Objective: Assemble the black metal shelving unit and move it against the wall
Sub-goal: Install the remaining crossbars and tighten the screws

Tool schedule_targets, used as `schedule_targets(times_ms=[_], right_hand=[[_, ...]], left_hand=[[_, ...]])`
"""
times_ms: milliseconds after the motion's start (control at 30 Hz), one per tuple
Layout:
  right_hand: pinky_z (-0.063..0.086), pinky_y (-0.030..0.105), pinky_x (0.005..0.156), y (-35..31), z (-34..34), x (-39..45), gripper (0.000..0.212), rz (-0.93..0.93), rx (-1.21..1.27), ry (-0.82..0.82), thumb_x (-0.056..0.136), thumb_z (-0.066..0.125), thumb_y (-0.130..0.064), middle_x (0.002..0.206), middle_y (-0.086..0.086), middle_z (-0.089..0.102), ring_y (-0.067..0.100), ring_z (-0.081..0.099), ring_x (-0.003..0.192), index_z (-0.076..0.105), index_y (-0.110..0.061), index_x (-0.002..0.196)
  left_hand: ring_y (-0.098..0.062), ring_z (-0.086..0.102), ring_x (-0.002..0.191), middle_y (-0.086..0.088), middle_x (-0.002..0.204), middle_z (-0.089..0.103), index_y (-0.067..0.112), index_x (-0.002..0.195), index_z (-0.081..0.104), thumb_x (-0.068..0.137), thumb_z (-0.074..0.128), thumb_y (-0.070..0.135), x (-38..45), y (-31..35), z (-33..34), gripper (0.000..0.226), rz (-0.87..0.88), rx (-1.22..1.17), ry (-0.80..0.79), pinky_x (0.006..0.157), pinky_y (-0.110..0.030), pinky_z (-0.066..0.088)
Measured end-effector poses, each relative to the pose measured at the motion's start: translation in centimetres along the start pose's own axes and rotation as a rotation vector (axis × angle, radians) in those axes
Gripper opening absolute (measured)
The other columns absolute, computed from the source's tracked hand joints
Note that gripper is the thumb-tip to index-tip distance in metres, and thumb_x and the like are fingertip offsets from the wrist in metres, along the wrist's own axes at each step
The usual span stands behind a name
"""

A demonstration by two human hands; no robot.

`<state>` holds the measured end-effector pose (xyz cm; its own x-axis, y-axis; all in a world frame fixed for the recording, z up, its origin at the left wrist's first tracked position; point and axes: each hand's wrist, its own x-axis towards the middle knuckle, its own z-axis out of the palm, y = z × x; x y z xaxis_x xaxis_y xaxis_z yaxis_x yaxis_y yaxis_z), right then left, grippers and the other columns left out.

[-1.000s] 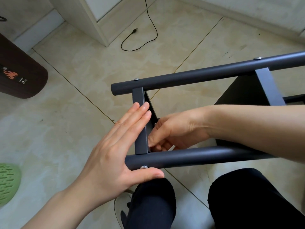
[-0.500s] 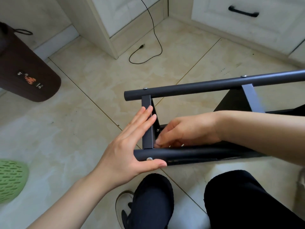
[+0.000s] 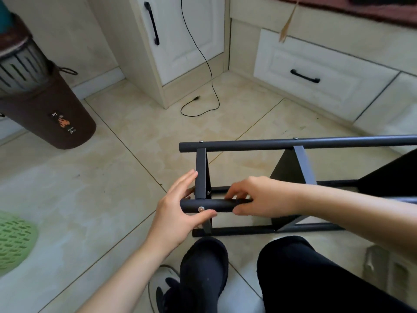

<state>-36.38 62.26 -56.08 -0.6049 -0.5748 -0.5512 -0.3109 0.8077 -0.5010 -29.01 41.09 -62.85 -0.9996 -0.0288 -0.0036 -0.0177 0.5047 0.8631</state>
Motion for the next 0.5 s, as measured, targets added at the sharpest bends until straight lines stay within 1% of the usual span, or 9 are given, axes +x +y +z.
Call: schedule_targets(times_ms=[33, 100, 167, 233, 300, 333, 400, 467, 500], right_hand=[[0.051, 0.033, 0.093, -0.1, 0.3, -0.1, 0.035, 0.003, -0.014, 0.018, 0.096, 0.061, -0.033, 0.118, -0.001, 0.066, 0.019, 0.062, 0.103, 0.058, -0.026, 0.13], [0.051, 0.035, 0.093, -0.2, 1.0, -0.3, 0.034, 0.011, -0.008, 0.057, 0.097, 0.06, -0.032, 0.118, 0.001, 0.066, 0.02, 0.062, 0.104, 0.057, -0.024, 0.13], [0.052, 0.035, 0.092, -0.3, 1.4, -0.3, 0.032, 0.02, 0.016, 0.092, 0.097, 0.059, -0.032, 0.117, 0.001, 0.067, 0.02, 0.063, 0.103, 0.058, -0.023, 0.128], [0.052, 0.035, 0.091, -0.3, 1.7, -0.1, 0.03, 0.038, 0.047, 0.116, 0.097, 0.059, -0.032, 0.115, 0.001, 0.068, 0.02, 0.064, 0.101, 0.061, -0.022, 0.125], [0.052, 0.033, 0.09, -0.3, 1.8, 0.1, 0.028, 0.056, 0.089, 0.134, 0.097, 0.058, -0.033, 0.113, 0.001, 0.068, 0.02, 0.064, 0.101, 0.063, -0.022, 0.122], [0.052, 0.034, 0.091, -0.3, 1.9, 0.1, 0.027, 0.063, 0.107, 0.142, 0.097, 0.059, -0.034, 0.113, 0.0, 0.068, 0.02, 0.064, 0.102, 0.063, -0.022, 0.122], [0.05, 0.042, 0.096, -0.1, 2.1, 0.2, 0.028, 0.078, 0.125, 0.157, 0.096, 0.059, -0.037, 0.113, -0.003, 0.068, 0.021, 0.063, 0.106, 0.064, -0.025, 0.121], [0.046, 0.047, 0.1, 0.0, 2.3, 0.1, 0.032, 0.084, 0.12, 0.169, 0.093, 0.062, -0.043, 0.111, -0.007, 0.065, 0.021, 0.061, 0.11, 0.063, -0.029, 0.121], [0.045, 0.048, 0.101, 0.1, 2.4, 0.1, 0.035, 0.082, 0.119, 0.175, 0.091, 0.064, -0.046, 0.109, -0.01, 0.062, 0.02, 0.06, 0.111, 0.063, -0.029, 0.121]], left_hand=[[0.004, 0.049, 0.132, 0.029, 0.142, 0.051, 0.05, 0.145, 0.043, 0.067, 0.092, 0.029, -0.4, -0.1, 0.2, 0.094, -0.048, -0.049, 0.029, 0.109, -0.022, 0.043], [-0.004, 0.055, 0.129, 0.026, 0.137, 0.057, 0.052, 0.147, 0.036, 0.066, 0.093, 0.023, -1.1, -0.7, 0.6, 0.103, -0.132, -0.161, 0.074, 0.105, -0.026, 0.047], [-0.008, 0.064, 0.119, 0.018, 0.128, 0.065, 0.053, 0.143, 0.036, 0.066, 0.09, 0.007, -1.5, -1.6, 1.3, 0.104, -0.213, -0.342, 0.099, 0.091, -0.022, 0.054], [-0.005, 0.069, 0.109, 0.019, 0.113, 0.073, 0.046, 0.139, 0.04, 0.069, 0.084, -0.008, -1.4, -2.6, 2.2, 0.098, -0.299, -0.491, 0.099, 0.079, -0.017, 0.056], [-0.003, 0.069, 0.106, 0.021, 0.104, 0.075, 0.034, 0.137, 0.046, 0.073, 0.078, -0.014, -1.1, -3.4, 3.1, 0.086, -0.357, -0.539, 0.075, 0.075, -0.016, 0.056], [-0.002, 0.068, 0.107, 0.018, 0.104, 0.075, 0.03, 0.137, 0.048, 0.076, 0.077, -0.013, -1.0, -3.6, 3.5, 0.08, -0.369, -0.528, 0.055, 0.076, -0.017, 0.056], [-0.001, 0.067, 0.109, 0.013, 0.115, 0.072, 0.023, 0.141, 0.049, 0.08, 0.076, -0.008, -0.9, -3.8, 4.2, 0.074, -0.377, -0.47, 0.025, 0.085, -0.021, 0.057], [-0.009, 0.065, 0.114, 0.002, 0.125, 0.068, 0.016, 0.142, 0.05, 0.084, 0.077, 0.001, -0.7, -3.6, 4.7, 0.066, -0.39, -0.375, 0.0, 0.096, -0.031, 0.054], [-0.014, 0.063, 0.116, -0.001, 0.126, 0.067, 0.014, 0.141, 0.051, 0.086, 0.077, 0.007, -0.5, -3.4, 5.0, 0.061, -0.39, -0.304, -0.009, 0.098, -0.031, 0.051]])
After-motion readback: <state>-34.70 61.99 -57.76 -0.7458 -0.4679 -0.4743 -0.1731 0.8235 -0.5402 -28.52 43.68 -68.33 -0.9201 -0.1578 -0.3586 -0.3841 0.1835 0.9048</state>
